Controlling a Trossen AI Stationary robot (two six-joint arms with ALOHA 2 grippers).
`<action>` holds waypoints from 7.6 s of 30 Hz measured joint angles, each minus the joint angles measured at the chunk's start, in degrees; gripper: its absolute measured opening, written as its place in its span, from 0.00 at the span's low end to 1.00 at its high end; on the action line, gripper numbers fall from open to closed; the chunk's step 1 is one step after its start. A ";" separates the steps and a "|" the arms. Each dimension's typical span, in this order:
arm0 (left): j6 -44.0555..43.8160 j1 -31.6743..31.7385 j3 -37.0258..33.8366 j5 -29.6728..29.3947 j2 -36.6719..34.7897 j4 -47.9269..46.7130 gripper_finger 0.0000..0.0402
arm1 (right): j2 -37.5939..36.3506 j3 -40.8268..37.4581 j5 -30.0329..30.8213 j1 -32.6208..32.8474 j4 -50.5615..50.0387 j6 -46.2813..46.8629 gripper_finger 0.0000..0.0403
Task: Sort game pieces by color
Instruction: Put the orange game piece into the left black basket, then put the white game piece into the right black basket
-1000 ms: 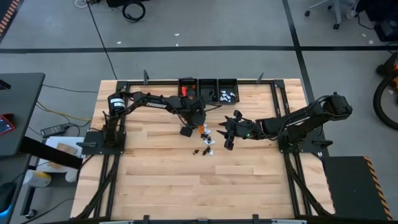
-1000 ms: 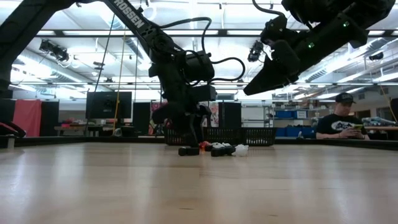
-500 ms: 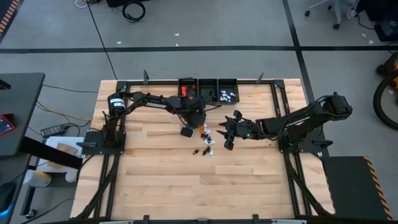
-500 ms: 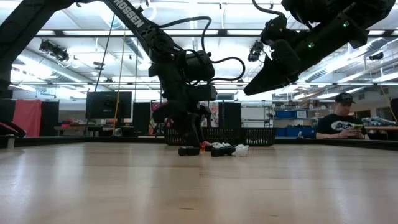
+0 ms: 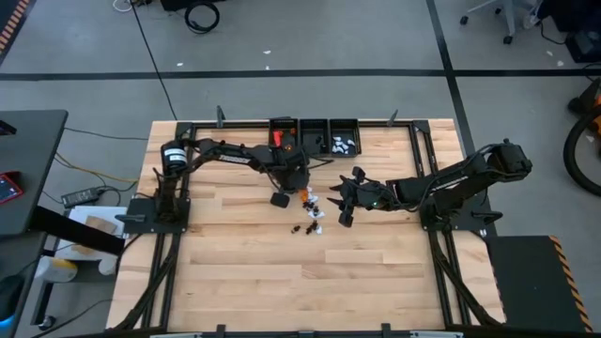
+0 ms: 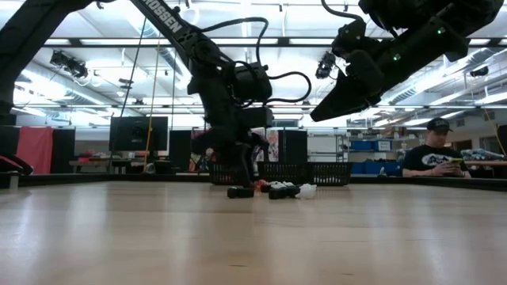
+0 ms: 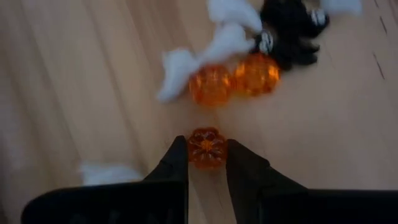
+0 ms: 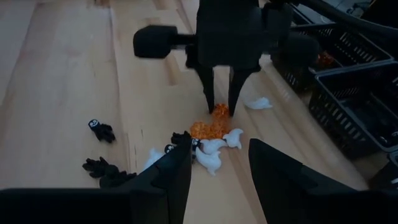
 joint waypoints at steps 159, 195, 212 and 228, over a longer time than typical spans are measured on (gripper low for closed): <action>-31.50 1.19 -32.78 -12.25 7.72 86.61 0.50 | 0.02 -0.04 -1.22 0.37 5.86 -2.51 0.41; -28.15 -1.38 -31.87 -13.69 5.35 77.57 0.10 | 0.02 -0.04 -1.61 0.37 5.52 -2.96 0.41; -28.54 -3.53 -32.28 -10.70 -3.66 64.47 0.10 | 0.00 -0.04 -0.88 0.70 5.55 -2.40 0.41; -25.91 -1.92 -18.67 -0.08 -3.70 57.16 0.10 | -9.30 -0.02 12.94 0.70 -10.74 11.86 0.41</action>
